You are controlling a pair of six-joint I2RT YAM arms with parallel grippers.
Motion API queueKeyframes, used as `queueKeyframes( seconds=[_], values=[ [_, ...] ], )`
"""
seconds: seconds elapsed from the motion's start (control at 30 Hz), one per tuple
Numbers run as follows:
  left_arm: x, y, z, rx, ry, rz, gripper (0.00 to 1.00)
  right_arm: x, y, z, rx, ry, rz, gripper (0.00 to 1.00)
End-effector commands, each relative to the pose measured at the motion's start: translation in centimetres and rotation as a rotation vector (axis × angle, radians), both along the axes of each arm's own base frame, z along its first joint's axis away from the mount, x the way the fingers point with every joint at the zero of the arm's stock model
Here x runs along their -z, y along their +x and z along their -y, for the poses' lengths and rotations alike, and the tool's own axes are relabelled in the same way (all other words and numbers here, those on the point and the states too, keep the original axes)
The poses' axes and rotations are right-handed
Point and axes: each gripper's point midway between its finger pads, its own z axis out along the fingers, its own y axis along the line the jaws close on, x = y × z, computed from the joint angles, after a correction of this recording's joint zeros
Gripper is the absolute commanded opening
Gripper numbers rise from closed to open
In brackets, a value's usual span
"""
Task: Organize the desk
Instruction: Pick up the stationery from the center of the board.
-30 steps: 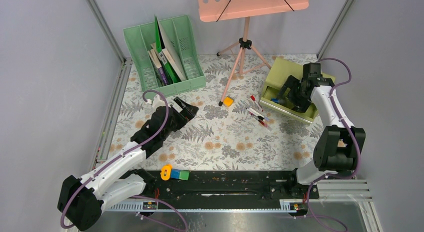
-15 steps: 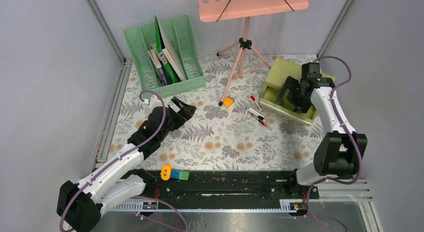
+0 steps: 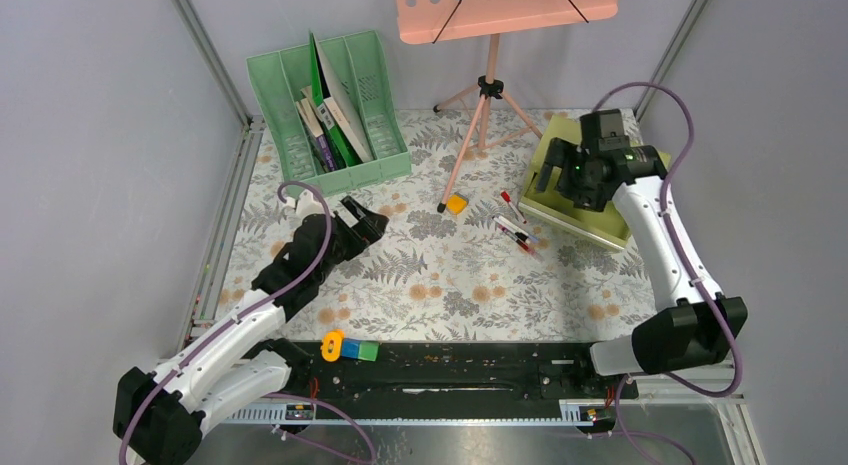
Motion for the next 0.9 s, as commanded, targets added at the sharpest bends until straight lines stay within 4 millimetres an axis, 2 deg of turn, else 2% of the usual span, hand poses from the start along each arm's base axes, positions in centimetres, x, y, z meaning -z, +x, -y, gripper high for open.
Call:
queueKeyframes(
  seconds=[0.0,0.17,0.3,0.53,0.67,0.77,0.87],
  values=[
    [-1.2,0.5,-1.0,-0.003,0.094,0.041,0.99,-1.5,-0.1,-3.0,-0.094,-0.039,0.003,0.97],
    [-1.9,0.4,-1.0,0.085,0.216,0.098,0.99,-0.7,0.4,-7.5,-0.191,-0.037,-0.010,0.97],
    [-2.0,0.3,-2.5,0.066,0.307,0.113,0.99,0.5,1.0,-11.2,-0.240,-0.015,-0.015,0.97],
    [-4.1,-0.1,-3.0,0.028,0.248,0.203,0.99,2.7,2.8,-17.4,-0.299,0.017,-0.049,0.91],
    [-4.6,-0.4,-3.1,0.030,0.241,0.229,0.99,5.2,4.3,-19.8,-0.296,0.049,-0.081,0.86],
    [-4.1,-0.4,-3.0,0.040,0.245,0.215,0.99,6.8,5.5,-20.8,-0.274,0.065,-0.109,0.79],
    [-4.2,-0.4,-2.8,0.048,0.246,0.207,0.99,8.0,6.8,-21.2,-0.241,0.052,-0.117,0.77]
  ],
)
